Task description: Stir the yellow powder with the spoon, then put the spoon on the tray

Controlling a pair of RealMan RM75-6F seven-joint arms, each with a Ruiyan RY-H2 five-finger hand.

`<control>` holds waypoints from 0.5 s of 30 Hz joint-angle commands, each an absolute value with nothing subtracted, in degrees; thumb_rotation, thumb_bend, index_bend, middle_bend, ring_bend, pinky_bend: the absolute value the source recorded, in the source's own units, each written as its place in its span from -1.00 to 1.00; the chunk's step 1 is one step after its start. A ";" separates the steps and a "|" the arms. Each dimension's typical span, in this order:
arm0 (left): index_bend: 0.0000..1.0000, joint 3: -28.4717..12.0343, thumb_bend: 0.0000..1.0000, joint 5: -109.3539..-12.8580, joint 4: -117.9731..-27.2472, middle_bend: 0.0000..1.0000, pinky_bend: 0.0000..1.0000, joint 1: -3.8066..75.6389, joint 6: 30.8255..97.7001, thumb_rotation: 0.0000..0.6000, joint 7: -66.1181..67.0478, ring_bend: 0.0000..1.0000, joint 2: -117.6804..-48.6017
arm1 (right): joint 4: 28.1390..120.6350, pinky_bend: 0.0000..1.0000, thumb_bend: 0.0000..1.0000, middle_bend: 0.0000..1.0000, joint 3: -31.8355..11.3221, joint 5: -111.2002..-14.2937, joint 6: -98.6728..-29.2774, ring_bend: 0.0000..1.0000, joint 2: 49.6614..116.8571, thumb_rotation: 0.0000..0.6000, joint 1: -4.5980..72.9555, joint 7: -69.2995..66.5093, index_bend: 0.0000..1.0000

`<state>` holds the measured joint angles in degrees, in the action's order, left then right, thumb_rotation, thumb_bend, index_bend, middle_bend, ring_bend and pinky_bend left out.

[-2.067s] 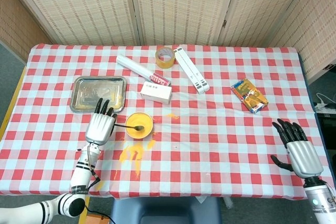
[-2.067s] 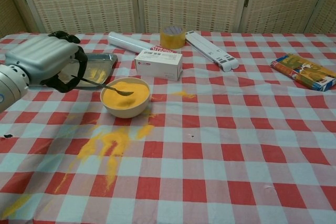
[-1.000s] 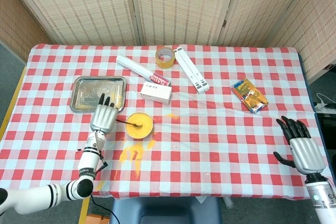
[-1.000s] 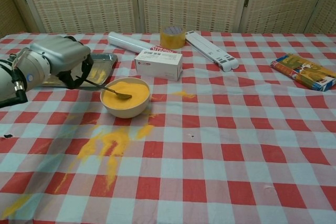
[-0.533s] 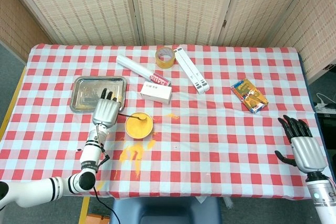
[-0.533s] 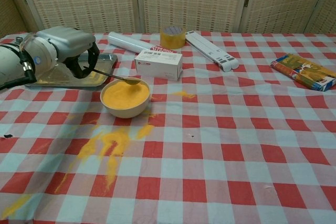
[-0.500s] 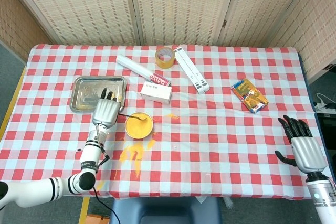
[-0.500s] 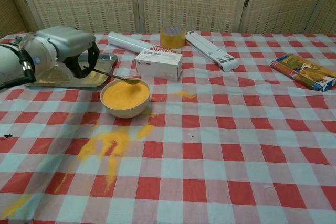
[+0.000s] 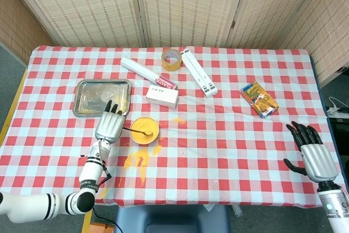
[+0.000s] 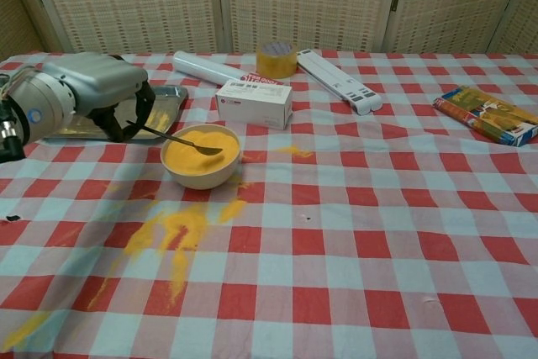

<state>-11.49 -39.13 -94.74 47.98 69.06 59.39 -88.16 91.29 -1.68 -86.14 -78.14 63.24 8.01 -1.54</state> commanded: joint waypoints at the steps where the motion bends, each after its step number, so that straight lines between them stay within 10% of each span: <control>1: 0.74 -10.49 0.50 -37.86 -95.40 -0.28 -1.00 48.07 69.69 1.00 60.79 -0.78 -87.69 | 91.31 -1.00 -0.65 -1.00 -1.63 -86.36 -78.35 -1.00 63.14 1.00 7.96 -1.74 -1.00; 15: 0.74 -10.54 0.49 -33.59 -89.78 -0.27 -1.00 49.80 67.50 1.00 59.82 -0.76 -88.76 | 91.00 -1.00 -0.65 -1.00 -1.83 -85.78 -77.78 -1.00 63.44 1.00 8.24 -1.52 -1.00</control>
